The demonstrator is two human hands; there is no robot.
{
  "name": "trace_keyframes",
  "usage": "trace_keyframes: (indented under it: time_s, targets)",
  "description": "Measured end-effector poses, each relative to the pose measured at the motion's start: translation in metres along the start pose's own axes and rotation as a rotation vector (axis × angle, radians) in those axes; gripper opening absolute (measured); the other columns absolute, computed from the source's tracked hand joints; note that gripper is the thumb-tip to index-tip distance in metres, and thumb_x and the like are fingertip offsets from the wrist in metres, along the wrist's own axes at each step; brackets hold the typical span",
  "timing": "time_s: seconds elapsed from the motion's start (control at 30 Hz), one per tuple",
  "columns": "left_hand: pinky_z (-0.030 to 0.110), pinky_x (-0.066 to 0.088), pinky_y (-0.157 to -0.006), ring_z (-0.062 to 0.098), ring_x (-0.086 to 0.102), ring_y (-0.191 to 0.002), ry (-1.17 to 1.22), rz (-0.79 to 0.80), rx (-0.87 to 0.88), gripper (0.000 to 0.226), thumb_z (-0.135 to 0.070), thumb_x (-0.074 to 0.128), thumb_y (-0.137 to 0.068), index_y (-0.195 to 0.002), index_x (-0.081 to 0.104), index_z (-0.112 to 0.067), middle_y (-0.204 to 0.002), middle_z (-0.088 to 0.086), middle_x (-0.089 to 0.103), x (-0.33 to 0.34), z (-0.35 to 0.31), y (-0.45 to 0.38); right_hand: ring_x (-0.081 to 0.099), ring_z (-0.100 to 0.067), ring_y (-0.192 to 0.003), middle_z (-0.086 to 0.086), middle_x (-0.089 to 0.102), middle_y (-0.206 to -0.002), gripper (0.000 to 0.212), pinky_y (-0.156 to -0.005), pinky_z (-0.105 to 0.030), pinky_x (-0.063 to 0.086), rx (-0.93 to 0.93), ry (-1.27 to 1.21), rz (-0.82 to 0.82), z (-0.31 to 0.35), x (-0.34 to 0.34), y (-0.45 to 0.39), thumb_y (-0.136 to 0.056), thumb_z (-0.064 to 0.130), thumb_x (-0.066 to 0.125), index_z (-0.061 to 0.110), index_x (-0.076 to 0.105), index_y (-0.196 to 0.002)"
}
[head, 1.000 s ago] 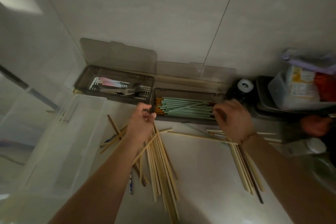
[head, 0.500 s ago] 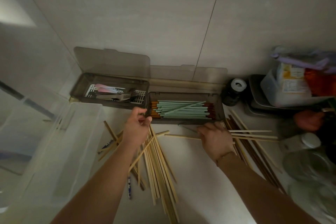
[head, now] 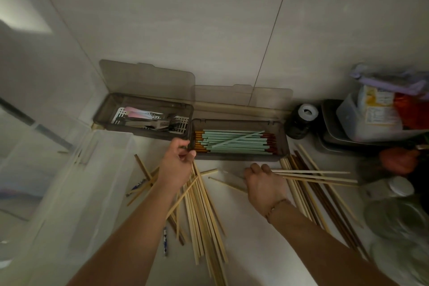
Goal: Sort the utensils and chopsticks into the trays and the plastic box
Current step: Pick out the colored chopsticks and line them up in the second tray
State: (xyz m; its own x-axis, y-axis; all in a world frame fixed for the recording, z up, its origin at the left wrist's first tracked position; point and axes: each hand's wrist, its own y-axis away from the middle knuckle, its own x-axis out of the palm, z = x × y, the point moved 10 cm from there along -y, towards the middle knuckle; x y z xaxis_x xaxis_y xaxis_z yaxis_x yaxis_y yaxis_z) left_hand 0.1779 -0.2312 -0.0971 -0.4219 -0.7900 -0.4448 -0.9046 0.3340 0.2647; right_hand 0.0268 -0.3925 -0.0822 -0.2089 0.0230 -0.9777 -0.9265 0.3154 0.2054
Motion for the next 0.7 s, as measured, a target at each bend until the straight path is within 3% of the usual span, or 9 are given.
trace_keyframes:
  time_s: [0.1, 0.13, 0.23, 0.33, 0.4, 0.5, 0.7]
  targets:
    - [0.016, 0.037, -0.062, 0.004, 0.059, -0.088, -0.002, 0.002, -0.007, 0.022, -0.024, 0.061, -0.092, -0.104, 0.047, -0.036, -0.1, -0.01, 0.063, 0.0, 0.001, 0.0, 0.062, -0.025, -0.078, 0.0, 0.066, -0.081, 0.017, -0.057, -0.031, 0.045, -0.145, -0.18, -0.286, 0.013, -0.045, 0.011, -0.082, 0.017, 0.063, 0.02, 0.059, -0.098]
    - [0.016, 0.037, -0.063, 0.006, 0.06, -0.09, -0.007, 0.002, -0.009, 0.022, -0.024, 0.061, -0.092, -0.104, 0.047, -0.037, -0.1, -0.01, 0.063, 0.0, 0.001, 0.0, 0.062, -0.022, -0.071, 0.003, 0.065, -0.076, 0.011, -0.055, -0.03, 0.046, -0.204, -0.268, -0.367, 0.016, -0.058, 0.015, -0.085, 0.021, 0.06, 0.022, 0.058, -0.096]
    - [0.017, 0.039, -0.065, 0.008, 0.061, -0.093, -0.001, 0.005, -0.012, 0.023, -0.024, 0.062, -0.092, -0.104, 0.047, -0.036, -0.099, -0.01, 0.064, 0.0, 0.0, 0.0, 0.062, -0.019, -0.063, 0.003, 0.067, -0.087, 0.018, -0.048, -0.03, 0.05, -0.221, -0.48, -0.439, 0.008, -0.085, 0.001, -0.097, 0.027, 0.04, 0.023, 0.058, -0.1]
    - [0.017, 0.041, -0.067, 0.009, 0.061, -0.095, 0.006, 0.005, -0.021, 0.024, -0.024, 0.062, -0.091, -0.106, 0.047, -0.037, -0.1, -0.009, 0.063, -0.001, 0.0, 0.001, 0.062, -0.028, -0.088, -0.005, 0.064, -0.109, 0.022, -0.066, -0.04, 0.053, -0.129, -0.484, -0.349, -0.015, -0.08, -0.041, -0.095, 0.01, 0.047, 0.019, 0.061, -0.109]
    - [0.02, 0.045, -0.069, 0.008, 0.06, -0.095, 0.008, 0.001, -0.032, 0.024, -0.025, 0.062, -0.092, -0.104, 0.047, -0.04, -0.098, -0.013, 0.061, -0.002, 0.0, 0.001, 0.056, -0.028, -0.104, -0.006, 0.061, -0.116, 0.034, -0.079, -0.037, 0.05, -0.133, -0.428, -0.252, -0.023, -0.069, -0.068, -0.088, -0.002, 0.052, 0.018, 0.061, -0.115]
    - [0.03, 0.052, -0.079, 0.006, 0.06, -0.093, 0.001, -0.001, -0.039, 0.024, -0.026, 0.061, -0.092, -0.101, 0.046, -0.042, -0.097, -0.014, 0.061, -0.002, 0.002, 0.001, 0.055, -0.028, -0.104, -0.006, 0.063, -0.114, 0.029, -0.08, -0.035, 0.047, -0.124, -0.312, -0.199, -0.027, -0.06, -0.091, -0.091, 0.006, 0.051, 0.02, 0.06, -0.115]
    - [0.022, 0.047, -0.072, 0.004, 0.06, -0.09, -0.002, -0.003, -0.011, 0.022, -0.024, 0.062, -0.092, -0.105, 0.048, -0.034, -0.097, -0.008, 0.063, -0.003, 0.001, -0.002, 0.056, -0.031, -0.103, -0.009, 0.069, -0.107, 0.028, -0.086, -0.037, 0.046, -0.179, -0.24, -0.233, -0.017, -0.055, -0.105, -0.084, 0.003, 0.057, 0.015, 0.069, -0.107]
